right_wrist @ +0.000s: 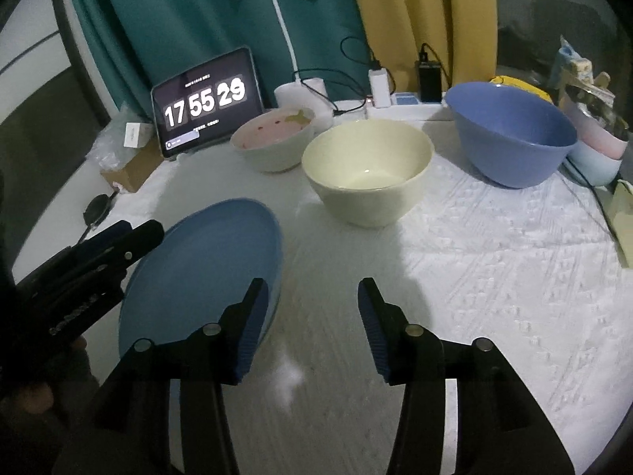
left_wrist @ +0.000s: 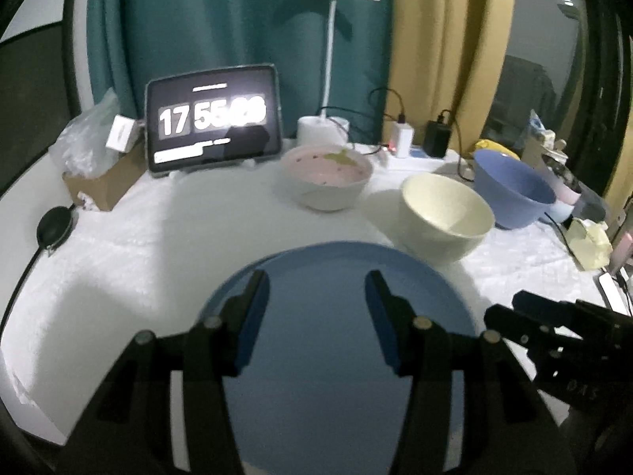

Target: Organize plates and bowls

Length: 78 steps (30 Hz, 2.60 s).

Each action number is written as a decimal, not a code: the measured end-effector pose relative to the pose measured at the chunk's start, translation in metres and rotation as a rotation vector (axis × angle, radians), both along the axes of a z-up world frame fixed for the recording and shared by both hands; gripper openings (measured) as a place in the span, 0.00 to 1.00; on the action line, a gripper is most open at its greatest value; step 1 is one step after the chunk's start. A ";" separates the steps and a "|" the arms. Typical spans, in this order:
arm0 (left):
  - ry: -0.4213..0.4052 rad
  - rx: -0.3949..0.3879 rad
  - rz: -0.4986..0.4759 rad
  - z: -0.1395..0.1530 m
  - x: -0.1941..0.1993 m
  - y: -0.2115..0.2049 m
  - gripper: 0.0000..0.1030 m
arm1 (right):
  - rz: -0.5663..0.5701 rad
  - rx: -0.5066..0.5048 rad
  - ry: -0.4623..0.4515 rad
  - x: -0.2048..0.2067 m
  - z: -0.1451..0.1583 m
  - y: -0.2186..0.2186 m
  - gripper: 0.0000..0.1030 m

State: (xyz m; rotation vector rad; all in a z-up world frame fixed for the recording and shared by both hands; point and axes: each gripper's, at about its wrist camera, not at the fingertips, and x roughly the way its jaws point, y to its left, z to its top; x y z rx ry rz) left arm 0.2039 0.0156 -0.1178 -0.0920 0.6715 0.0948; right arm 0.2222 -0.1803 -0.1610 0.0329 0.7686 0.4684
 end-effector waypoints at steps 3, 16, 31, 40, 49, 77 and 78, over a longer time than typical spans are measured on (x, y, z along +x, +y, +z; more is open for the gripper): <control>-0.005 0.003 -0.011 0.004 0.000 -0.012 0.51 | -0.029 0.033 -0.011 -0.002 0.006 -0.020 0.48; -0.010 -0.018 -0.129 0.017 0.032 -0.076 0.51 | -0.202 0.025 -0.081 0.033 0.024 -0.105 0.48; 0.012 0.004 -0.237 0.018 0.089 -0.155 0.51 | -0.298 0.027 -0.106 0.091 0.029 -0.167 0.48; 0.007 0.009 -0.268 0.015 0.113 -0.178 0.51 | -0.332 0.048 -0.073 0.124 0.021 -0.181 0.48; 0.023 -0.001 -0.286 0.003 0.135 -0.188 0.51 | -0.336 0.047 -0.058 0.143 0.010 -0.179 0.51; 0.032 0.050 -0.335 -0.017 0.161 -0.218 0.51 | -0.401 0.065 0.107 0.169 -0.038 -0.202 0.27; 0.035 0.052 -0.334 -0.018 0.162 -0.219 0.51 | -0.398 0.064 0.104 0.169 -0.038 -0.202 0.27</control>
